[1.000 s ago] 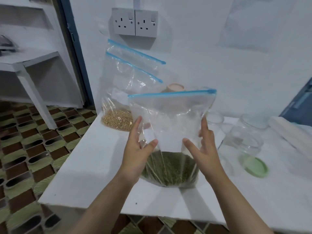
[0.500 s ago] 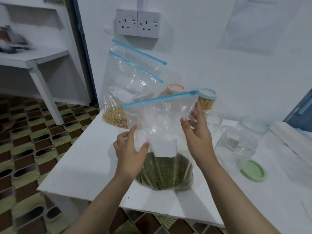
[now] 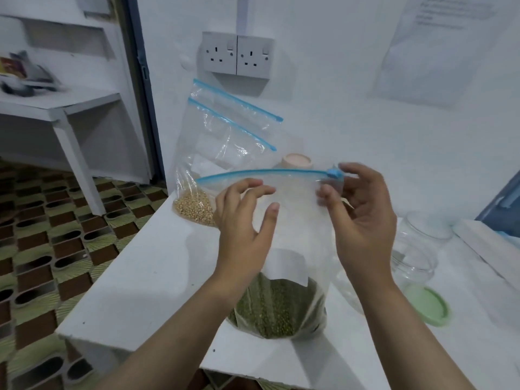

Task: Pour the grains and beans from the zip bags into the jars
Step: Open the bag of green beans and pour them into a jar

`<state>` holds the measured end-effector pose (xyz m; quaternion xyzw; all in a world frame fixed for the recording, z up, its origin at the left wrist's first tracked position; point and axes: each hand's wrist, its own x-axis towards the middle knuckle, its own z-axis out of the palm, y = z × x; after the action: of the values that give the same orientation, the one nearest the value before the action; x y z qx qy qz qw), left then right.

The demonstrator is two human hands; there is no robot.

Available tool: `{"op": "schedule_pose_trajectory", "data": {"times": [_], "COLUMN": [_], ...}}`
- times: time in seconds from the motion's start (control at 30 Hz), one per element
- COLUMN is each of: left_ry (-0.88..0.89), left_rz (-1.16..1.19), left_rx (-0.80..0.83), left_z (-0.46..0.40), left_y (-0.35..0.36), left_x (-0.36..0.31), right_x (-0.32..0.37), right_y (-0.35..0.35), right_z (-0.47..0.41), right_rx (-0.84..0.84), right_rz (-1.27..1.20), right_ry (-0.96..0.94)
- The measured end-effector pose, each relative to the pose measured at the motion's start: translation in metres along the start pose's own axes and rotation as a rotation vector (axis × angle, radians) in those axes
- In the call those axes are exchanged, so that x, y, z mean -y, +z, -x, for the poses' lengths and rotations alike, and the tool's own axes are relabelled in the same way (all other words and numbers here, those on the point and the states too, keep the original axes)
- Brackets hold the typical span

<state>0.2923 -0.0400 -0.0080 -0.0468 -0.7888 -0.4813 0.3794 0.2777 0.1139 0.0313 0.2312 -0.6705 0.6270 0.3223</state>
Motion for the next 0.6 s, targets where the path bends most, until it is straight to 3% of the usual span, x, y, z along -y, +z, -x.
{"op": "schedule_pose_trajectory", "data": {"times": [0.2,0.6], "left_ry": [0.201,0.156], "left_rz": [0.084,0.174], "left_rx": [0.021,0.109], "left_z": [-0.015,-0.029], "left_y": [0.015,0.019], "left_x": [-0.037,-0.052], "right_x": [0.005,0.002], "right_y": [-0.007,-0.019], "right_z": [0.000,-0.007], "right_rx": [-0.001,0.141], "right_rz": [-0.070,-0.122], "right_ry": [-0.069,0.005]}}
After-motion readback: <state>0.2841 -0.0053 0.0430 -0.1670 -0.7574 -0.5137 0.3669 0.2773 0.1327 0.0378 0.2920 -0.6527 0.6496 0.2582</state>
